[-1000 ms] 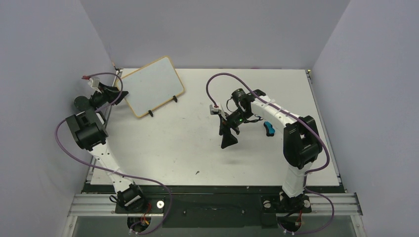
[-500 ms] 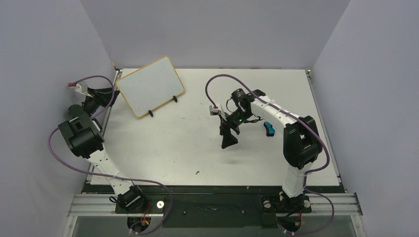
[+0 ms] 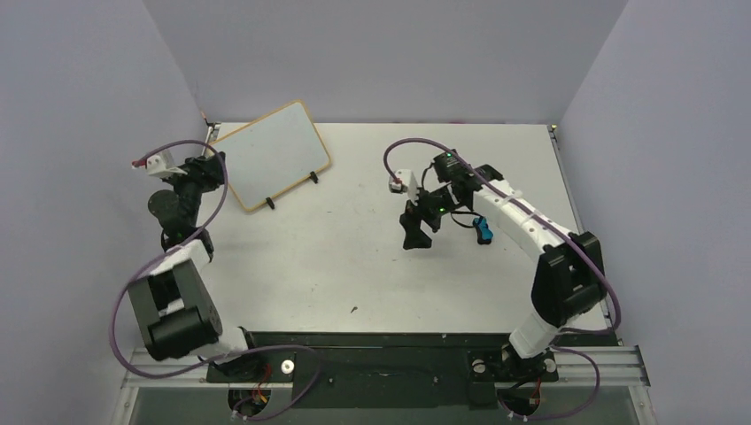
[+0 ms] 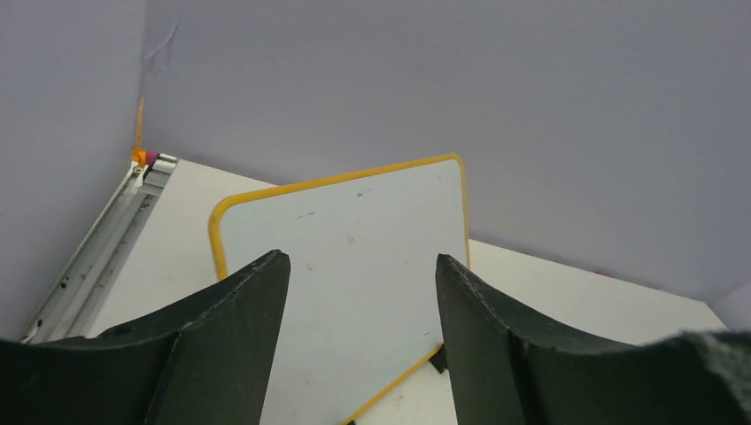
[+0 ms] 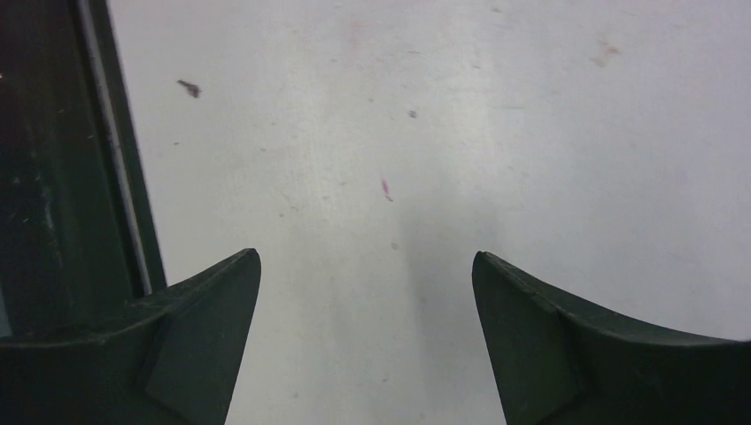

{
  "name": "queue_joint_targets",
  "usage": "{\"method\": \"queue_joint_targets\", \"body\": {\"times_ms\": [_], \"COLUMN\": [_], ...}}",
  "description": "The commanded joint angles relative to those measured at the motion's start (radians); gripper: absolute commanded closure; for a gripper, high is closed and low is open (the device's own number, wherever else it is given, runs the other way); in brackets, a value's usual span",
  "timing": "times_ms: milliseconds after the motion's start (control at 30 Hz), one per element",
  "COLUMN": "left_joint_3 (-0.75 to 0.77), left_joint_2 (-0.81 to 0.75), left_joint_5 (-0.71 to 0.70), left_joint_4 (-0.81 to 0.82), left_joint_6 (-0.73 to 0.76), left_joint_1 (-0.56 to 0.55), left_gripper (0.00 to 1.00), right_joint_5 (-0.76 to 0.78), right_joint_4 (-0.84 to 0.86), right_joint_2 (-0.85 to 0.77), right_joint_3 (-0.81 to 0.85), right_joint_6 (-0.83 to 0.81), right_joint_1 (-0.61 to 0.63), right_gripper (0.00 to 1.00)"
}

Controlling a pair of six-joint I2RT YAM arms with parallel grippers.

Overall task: Erase the whiteboard
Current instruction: Reset both arms

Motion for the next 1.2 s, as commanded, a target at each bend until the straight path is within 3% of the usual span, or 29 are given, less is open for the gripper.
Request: {"method": "queue_joint_targets", "body": {"times_ms": [0, 67, 233, 367, 467, 567, 633, 833, 967, 1167], "left_joint_3": [0.036, 0.066, 0.132, 0.177, 0.219, 0.233, 0.212, 0.12, 0.07, 0.02], "left_joint_2": [-0.352, -0.452, -0.618, -0.645, -0.644, -0.692, -0.748, -0.935, -1.0, -1.015], "left_joint_5": [-0.47, -0.541, -0.345, -0.158, -0.075, -0.114, -0.167, -0.334, -0.386, -0.392], "left_joint_4": [-0.647, -0.828, -1.114, -1.196, -1.258, -1.357, -1.381, -1.46, -1.473, -1.415], "left_joint_6": [0.176, 0.183, 0.145, 0.094, 0.049, 0.098, 0.162, 0.296, 0.326, 0.315], "left_joint_1": [-0.147, -0.195, -0.211, -0.229, -0.236, -0.269, -0.319, -0.441, -0.501, -0.51], "left_gripper": [0.41, 0.4, 0.4, 0.39, 0.39, 0.39, 0.38, 0.38, 0.38, 0.37], "right_joint_5": [0.227, 0.341, 0.511, 0.53, 0.541, 0.384, 0.298, 0.391, 0.411, 0.291], "right_joint_4": [0.262, 0.368, 0.611, 0.716, 0.667, 0.596, 0.595, 0.641, 0.649, 0.696], "right_joint_2": [-0.183, -0.273, -0.513, -0.648, -0.715, -0.76, -0.793, -0.81, -0.819, -0.837], "right_joint_3": [-0.079, -0.136, -0.304, -0.399, -0.419, -0.42, -0.436, -0.452, -0.486, -0.542], "right_joint_6": [0.258, 0.388, 0.561, 0.719, 0.743, 0.645, 0.664, 0.859, 0.886, 0.884], "right_joint_1": [-0.091, -0.152, -0.373, -0.545, -0.618, -0.737, -0.815, -0.9, -0.933, -0.999], "right_gripper": [0.15, 0.15, 0.15, 0.15, 0.15, 0.15, 0.15, 0.15, 0.15, 0.15]}}
